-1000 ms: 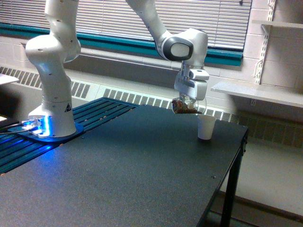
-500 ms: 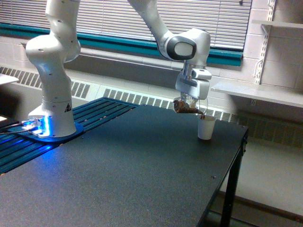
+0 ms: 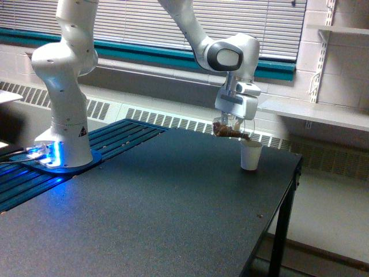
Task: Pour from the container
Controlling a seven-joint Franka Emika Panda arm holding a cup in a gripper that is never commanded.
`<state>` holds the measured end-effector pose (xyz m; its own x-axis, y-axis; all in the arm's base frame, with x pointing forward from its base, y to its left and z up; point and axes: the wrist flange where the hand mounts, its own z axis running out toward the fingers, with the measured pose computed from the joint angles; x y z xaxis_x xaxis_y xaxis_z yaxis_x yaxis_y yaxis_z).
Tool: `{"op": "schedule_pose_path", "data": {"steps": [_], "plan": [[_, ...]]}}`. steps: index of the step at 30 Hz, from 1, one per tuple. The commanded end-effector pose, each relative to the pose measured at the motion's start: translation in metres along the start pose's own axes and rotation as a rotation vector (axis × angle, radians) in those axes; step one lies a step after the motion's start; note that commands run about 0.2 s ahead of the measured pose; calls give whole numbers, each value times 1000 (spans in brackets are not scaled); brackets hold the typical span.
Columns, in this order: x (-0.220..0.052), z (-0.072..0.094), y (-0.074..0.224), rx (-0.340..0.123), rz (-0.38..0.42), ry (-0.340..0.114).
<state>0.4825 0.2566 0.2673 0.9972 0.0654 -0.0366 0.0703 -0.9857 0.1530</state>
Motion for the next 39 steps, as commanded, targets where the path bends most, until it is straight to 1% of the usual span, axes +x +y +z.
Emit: {"op": "schedule_pose_path", "data": {"steps": [1,8,24,29,32,39], "plan": [[2,-5,-2,-12,-3,0],[2,-5,-2,-22,-6,-3],[5,-12,2,-50,-17,-15],[5,-14,2,-61,-28,-29],[4,-16,3,-75,-34,-37],[4,-19,4,-87,-49,-51]]}}
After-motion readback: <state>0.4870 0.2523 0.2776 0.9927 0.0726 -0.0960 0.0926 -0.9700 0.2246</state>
